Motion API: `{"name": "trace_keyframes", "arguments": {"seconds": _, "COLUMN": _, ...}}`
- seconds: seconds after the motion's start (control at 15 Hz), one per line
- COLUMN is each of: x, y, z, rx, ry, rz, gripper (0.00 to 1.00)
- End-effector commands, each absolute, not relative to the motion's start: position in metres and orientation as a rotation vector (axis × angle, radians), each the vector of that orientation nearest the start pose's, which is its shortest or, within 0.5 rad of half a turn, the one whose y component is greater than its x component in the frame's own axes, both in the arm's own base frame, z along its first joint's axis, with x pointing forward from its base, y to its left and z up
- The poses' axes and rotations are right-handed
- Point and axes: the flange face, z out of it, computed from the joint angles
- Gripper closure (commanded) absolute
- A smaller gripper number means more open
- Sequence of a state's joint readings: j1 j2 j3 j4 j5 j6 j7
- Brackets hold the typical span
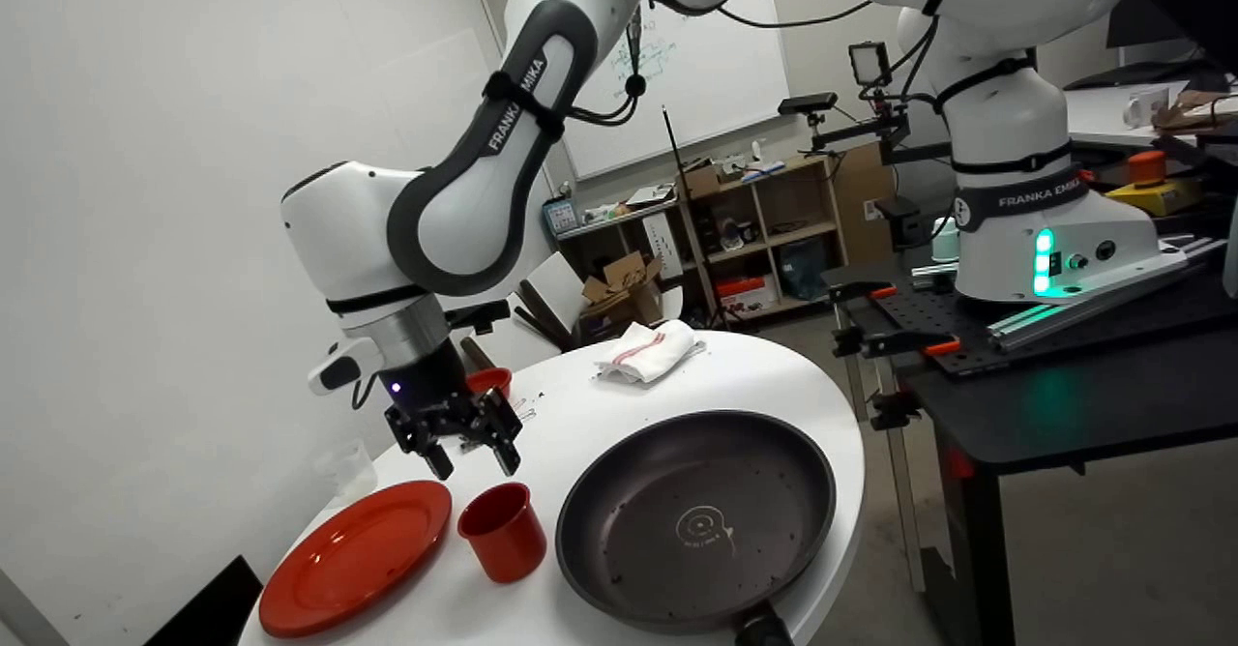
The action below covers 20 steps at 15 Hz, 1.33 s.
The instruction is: Pick up the red cup and put it on the left side of the table
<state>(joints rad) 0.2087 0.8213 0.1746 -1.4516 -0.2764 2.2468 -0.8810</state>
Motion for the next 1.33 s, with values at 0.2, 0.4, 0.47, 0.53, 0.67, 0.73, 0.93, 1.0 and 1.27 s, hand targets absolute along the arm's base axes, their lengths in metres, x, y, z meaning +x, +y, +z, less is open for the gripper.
{"name": "trace_keyframes", "arguments": {"seconds": 0.2, "x": 0.633, "y": 0.240, "z": 0.263, "rx": -2.555, "ry": -2.091, "rz": 0.006, "gripper": 0.00}}
{"name": "trace_keyframes", "arguments": {"seconds": 0.4, "x": 0.629, "y": 0.234, "z": 0.285, "rx": -2.601, "ry": -2.051, "rz": -0.008, "gripper": 0.00}}
{"name": "trace_keyframes", "arguments": {"seconds": 0.47, "x": 0.631, "y": 0.230, "z": 0.292, "rx": -2.626, "ry": -2.018, "rz": -0.012, "gripper": 0.00}}
{"name": "trace_keyframes", "arguments": {"seconds": 0.53, "x": 0.632, "y": 0.229, "z": 0.299, "rx": -2.650, "ry": -1.987, "rz": -0.023, "gripper": 0.00}}
{"name": "trace_keyframes", "arguments": {"seconds": 0.67, "x": 0.636, "y": 0.221, "z": 0.312, "rx": -2.711, "ry": -1.905, "rz": -0.051, "gripper": 0.00}}
{"name": "trace_keyframes", "arguments": {"seconds": 0.73, "x": 0.638, "y": 0.215, "z": 0.318, "rx": -2.745, "ry": -1.859, "rz": -0.065, "gripper": 0.00}}
{"name": "trace_keyframes", "arguments": {"seconds": 0.93, "x": 0.644, "y": 0.195, "z": 0.332, "rx": -2.840, "ry": -1.721, "rz": -0.094, "gripper": 0.00}}
{"name": "trace_keyframes", "arguments": {"seconds": 1.0, "x": 0.645, "y": 0.186, "z": 0.336, "rx": -2.870, "ry": -1.676, "rz": -0.104, "gripper": 0.00}}
{"name": "trace_keyframes", "arguments": {"seconds": 1.27, "x": 0.648, "y": 0.147, "z": 0.348, "rx": -2.969, "ry": -1.495, "rz": -0.109, "gripper": 0.00}}
